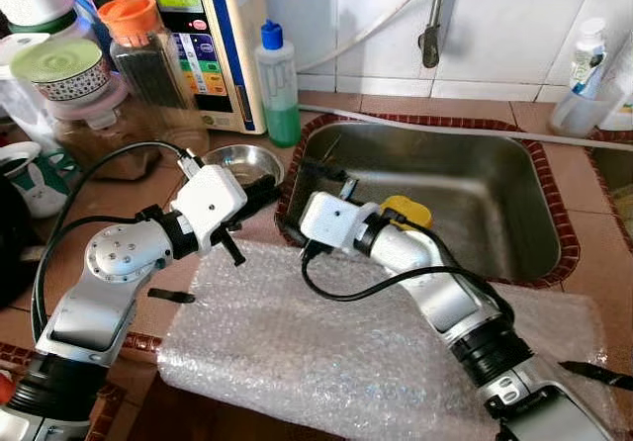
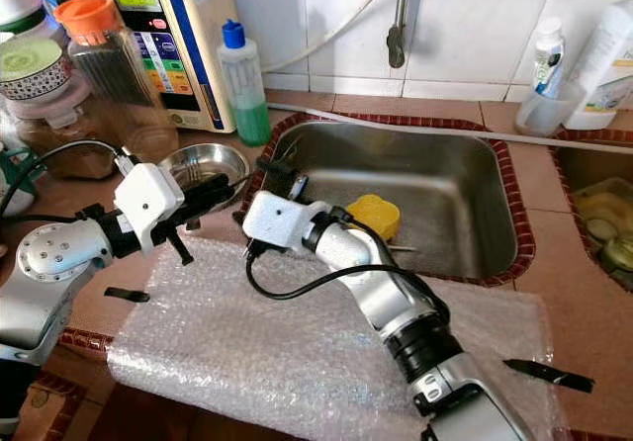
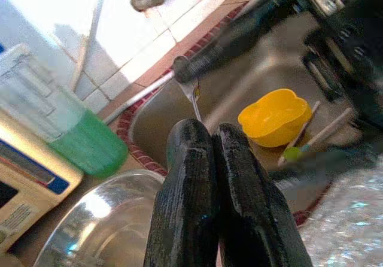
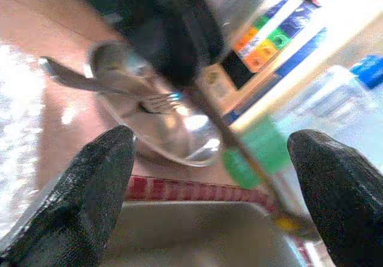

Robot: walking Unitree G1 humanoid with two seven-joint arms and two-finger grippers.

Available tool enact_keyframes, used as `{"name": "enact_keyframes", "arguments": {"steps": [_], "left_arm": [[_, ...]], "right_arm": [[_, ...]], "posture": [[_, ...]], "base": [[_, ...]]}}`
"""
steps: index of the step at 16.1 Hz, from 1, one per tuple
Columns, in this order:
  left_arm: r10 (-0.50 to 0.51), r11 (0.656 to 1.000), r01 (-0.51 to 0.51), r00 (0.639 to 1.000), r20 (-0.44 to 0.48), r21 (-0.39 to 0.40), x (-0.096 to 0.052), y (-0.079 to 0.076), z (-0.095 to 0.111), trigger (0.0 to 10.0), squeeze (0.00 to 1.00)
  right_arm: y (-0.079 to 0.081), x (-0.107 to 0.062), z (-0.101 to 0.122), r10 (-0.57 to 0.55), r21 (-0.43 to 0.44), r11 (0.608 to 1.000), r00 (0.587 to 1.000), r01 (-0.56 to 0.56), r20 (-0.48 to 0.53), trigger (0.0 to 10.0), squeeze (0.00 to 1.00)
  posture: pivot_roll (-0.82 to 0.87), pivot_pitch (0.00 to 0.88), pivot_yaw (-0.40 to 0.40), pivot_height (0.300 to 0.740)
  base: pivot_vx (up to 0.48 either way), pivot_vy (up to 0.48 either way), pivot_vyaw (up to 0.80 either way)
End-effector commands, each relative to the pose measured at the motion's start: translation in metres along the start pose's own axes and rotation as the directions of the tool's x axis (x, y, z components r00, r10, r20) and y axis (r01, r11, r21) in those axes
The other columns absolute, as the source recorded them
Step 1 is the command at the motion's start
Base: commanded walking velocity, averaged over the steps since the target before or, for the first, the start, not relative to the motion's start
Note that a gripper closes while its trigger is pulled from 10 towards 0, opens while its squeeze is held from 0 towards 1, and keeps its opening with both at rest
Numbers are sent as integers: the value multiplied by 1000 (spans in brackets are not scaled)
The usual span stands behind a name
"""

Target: Kitchen organization

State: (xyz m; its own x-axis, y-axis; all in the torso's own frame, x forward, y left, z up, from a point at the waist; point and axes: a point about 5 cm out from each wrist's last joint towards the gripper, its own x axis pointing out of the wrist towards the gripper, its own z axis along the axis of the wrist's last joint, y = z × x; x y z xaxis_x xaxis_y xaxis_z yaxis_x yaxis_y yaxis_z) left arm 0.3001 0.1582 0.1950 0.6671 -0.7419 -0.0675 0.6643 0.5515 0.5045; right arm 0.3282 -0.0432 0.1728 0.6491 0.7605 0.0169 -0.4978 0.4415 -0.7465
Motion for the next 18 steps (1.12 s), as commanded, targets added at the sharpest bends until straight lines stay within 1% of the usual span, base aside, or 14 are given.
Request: {"name": "enact_keyframes", "arguments": {"steps": [1,2,3,4,7,8,9,14,18], "left_arm": [[-29,999,28,1000,2,16,3,-1,2,10000,0],[-42,999,42,999,3,19,3,-3,3,10000,0],[-50,999,50,999,5,21,3,-4,5,10000,0],[-53,998,53,999,7,22,2,-5,6,10000,0],[-59,998,58,998,13,24,3,-6,7,10000,0],[-60,998,59,998,15,24,3,-6,8,10000,0],[-61,998,61,998,15,25,2,-7,8,10000,0],[-54,998,54,998,18,25,1,-5,9,10000,0],[-60,998,59,998,21,24,2,-8,9,10000,0]], "right_arm": [[-9,5,5,-33,-48,998,999,33,17,10000,0],[-12,7,3,-40,-78,996,999,41,3,10000,0],[-15,8,-1,-48,-90,995,999,46,-18,10000,0],[-15,9,-4,-39,-112,993,999,35,-32,10000,0],[-15,11,-16,-40,-98,995,996,32,-81,10000,0],[-15,12,-19,-39,-97,995,994,29,-101,2588,0],[-15,11,-22,-43,-84,996,992,33,-115,0,0],[-13,11,-27,-51,-73,996,990,42,-131,0,0],[-11,17,-27,-51,-68,997,991,43,-123,0,0]], "posture": [[-145,78,114,740],[-142,77,115,740],[-142,77,115,740],[-138,77,116,740],[-129,76,113,740],[-128,76,113,740],[-125,77,113,740],[-119,77,114,740],[-116,77,113,740]], "base": [[0,0,0],[0,0,0],[0,0,0],[0,0,0],[0,0,0],[0,0,0],[0,0,0],[0,0,0],[0,0,0]]}}
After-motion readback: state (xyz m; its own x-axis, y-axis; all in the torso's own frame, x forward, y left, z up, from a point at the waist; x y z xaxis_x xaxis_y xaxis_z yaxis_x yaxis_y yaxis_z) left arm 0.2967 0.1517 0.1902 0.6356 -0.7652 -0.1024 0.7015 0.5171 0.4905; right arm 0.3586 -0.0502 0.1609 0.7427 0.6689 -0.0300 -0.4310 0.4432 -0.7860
